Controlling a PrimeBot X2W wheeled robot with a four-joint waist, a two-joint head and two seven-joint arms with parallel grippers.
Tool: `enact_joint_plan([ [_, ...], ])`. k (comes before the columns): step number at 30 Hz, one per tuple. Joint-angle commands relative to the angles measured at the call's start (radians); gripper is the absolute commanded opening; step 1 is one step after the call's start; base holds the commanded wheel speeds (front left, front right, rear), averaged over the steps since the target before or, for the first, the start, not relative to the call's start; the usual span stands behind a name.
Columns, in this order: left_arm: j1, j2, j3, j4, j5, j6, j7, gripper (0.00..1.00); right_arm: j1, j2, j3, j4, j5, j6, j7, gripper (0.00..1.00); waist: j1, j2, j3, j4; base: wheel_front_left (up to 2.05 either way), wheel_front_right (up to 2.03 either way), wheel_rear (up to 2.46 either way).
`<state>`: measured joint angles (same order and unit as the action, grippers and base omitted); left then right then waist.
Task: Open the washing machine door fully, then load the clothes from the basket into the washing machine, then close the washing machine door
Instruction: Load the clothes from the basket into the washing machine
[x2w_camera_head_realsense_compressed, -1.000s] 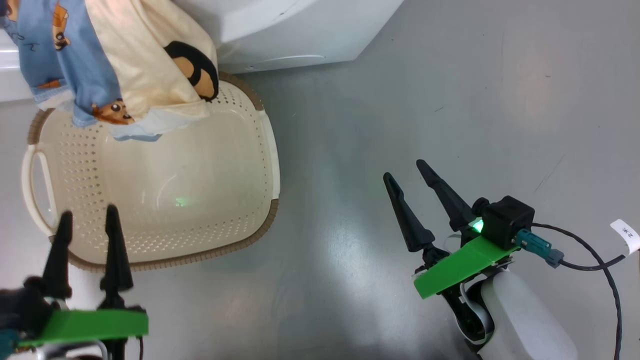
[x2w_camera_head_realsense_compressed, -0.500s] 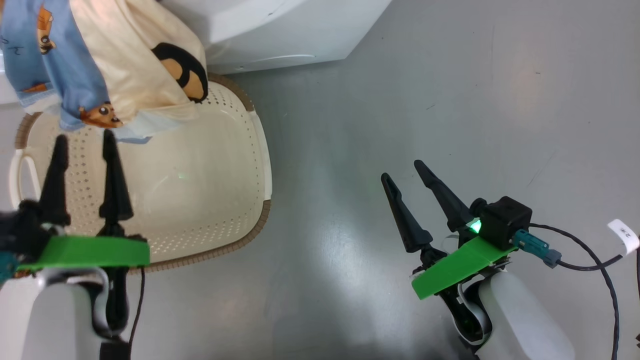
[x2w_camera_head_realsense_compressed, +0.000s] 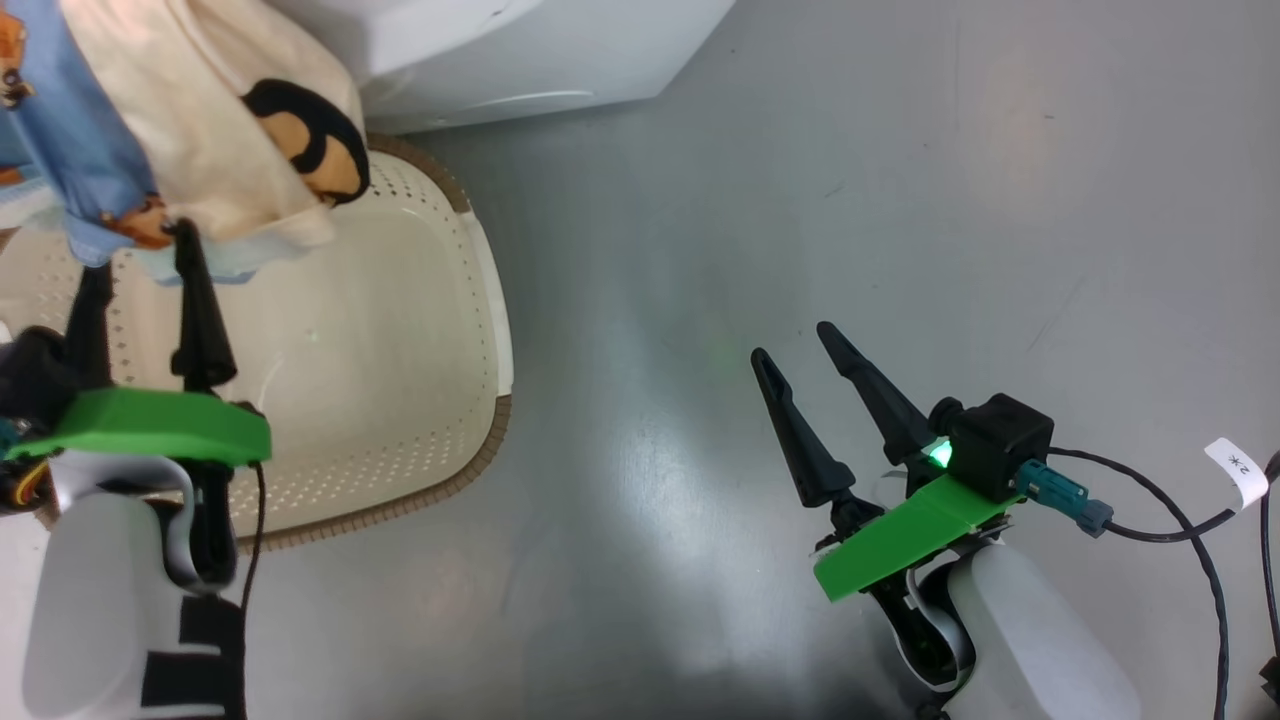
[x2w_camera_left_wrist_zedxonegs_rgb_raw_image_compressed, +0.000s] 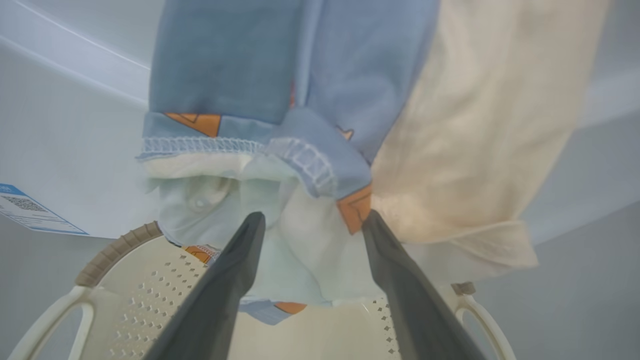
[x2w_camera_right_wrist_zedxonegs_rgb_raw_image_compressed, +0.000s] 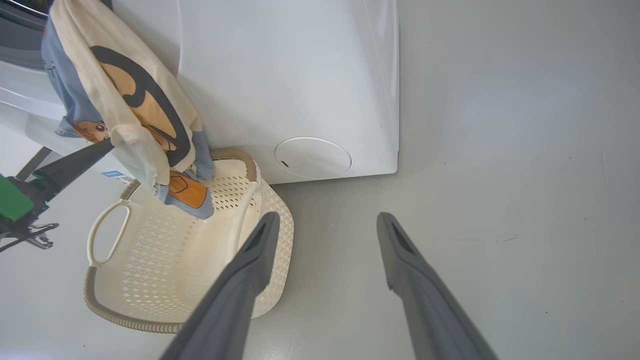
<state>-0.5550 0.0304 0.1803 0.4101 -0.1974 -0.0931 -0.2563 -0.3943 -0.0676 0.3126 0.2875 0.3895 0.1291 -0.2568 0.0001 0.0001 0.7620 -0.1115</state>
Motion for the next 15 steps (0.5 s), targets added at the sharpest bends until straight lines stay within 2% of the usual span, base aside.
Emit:
enact_joint_plan([
  [1,-0.004,0.021,0.038,0.000,0.003,-0.006,-0.005,1.00,0.011,0.012,0.028,-0.016,0.012,0.002,-0.005,1.00,-0.0001,-0.0001,0.008,-0.006,0.00,0.00,0.00],
  [9,-0.116,0.036,0.093,0.147,-0.024,-0.015,-0.006,1.00,0.002,0.015,0.033,-0.015,0.017,0.002,-0.005,1.00,-0.0001,-0.0001,0.035,-0.013,0.00,0.00,0.00],
  [15,-0.210,0.088,0.087,0.258,-0.054,-0.029,-0.006,1.00,-0.002,0.016,0.037,-0.016,0.021,0.002,-0.005,1.00,-0.0001,-0.0001,0.050,-0.019,0.00,0.00,0.00],
])
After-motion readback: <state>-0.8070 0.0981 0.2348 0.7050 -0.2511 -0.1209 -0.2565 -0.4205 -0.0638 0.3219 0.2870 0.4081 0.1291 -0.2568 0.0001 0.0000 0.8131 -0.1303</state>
